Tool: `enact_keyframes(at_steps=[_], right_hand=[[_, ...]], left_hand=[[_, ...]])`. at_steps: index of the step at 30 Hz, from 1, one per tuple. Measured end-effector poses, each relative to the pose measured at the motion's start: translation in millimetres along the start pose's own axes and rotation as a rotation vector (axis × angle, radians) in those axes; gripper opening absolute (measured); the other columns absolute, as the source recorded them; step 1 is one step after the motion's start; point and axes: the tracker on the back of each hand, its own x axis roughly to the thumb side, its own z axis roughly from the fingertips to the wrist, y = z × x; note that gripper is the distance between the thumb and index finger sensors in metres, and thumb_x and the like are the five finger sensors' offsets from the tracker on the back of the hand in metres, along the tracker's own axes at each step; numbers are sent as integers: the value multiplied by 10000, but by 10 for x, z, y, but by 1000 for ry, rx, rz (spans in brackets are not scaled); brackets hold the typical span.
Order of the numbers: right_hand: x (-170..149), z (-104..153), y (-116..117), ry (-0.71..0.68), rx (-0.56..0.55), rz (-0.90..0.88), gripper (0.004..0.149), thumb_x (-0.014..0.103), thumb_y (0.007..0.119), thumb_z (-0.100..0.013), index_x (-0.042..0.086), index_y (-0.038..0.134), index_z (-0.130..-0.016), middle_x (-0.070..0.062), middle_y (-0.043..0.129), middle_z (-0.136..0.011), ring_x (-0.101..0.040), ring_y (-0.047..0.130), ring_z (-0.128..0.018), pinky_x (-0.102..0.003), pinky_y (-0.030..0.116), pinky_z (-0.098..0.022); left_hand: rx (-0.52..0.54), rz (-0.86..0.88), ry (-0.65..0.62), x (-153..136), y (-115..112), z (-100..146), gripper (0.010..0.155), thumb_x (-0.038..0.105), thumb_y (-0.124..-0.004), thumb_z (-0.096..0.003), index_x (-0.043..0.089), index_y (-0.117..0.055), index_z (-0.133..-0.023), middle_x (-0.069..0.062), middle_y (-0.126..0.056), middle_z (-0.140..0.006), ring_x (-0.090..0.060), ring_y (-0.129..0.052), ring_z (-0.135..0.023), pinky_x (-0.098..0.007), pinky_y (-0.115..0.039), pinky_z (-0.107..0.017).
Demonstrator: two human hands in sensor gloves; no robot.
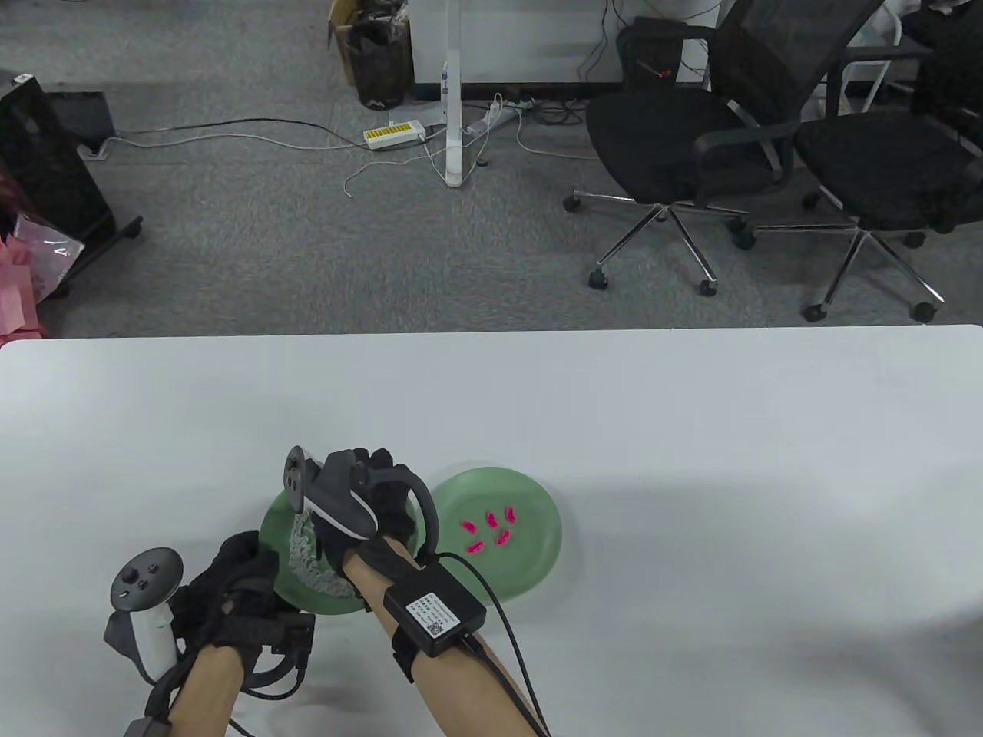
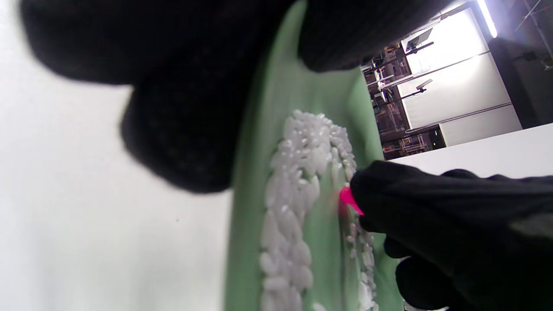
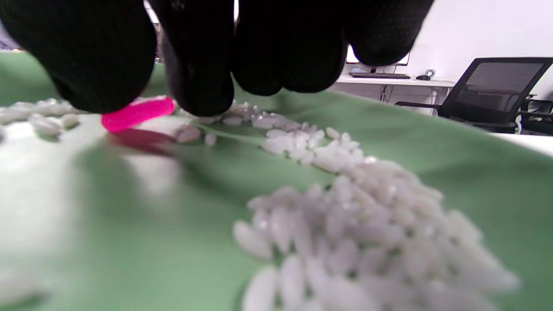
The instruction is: Pick gummy candy with hand pinch into plate
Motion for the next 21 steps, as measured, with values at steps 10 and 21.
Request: enact_keyframes(at_steps=[10, 21], right_hand=[[7, -12, 70, -35, 1, -43, 416, 487, 889, -321, 289, 928, -685, 58, 813, -871, -254, 806, -777, -513, 676, -643], [-710, -5, -213, 48, -97, -269, 390, 467, 887, -323, 285, 941, -664, 56, 830, -850, -254, 823, -757, -509, 691, -628]], left_hand=[[9, -15, -1, 20, -4, 27, 523, 312, -804, -424, 206, -776, -936, -43, -999, -738, -286, -1120, -216, -305, -948, -141], [18, 5, 12, -16, 33, -1, 522, 314, -805, -425, 215, -781, -937, -34, -1005, -740, -285, -1123, -220, -309, -947, -145]])
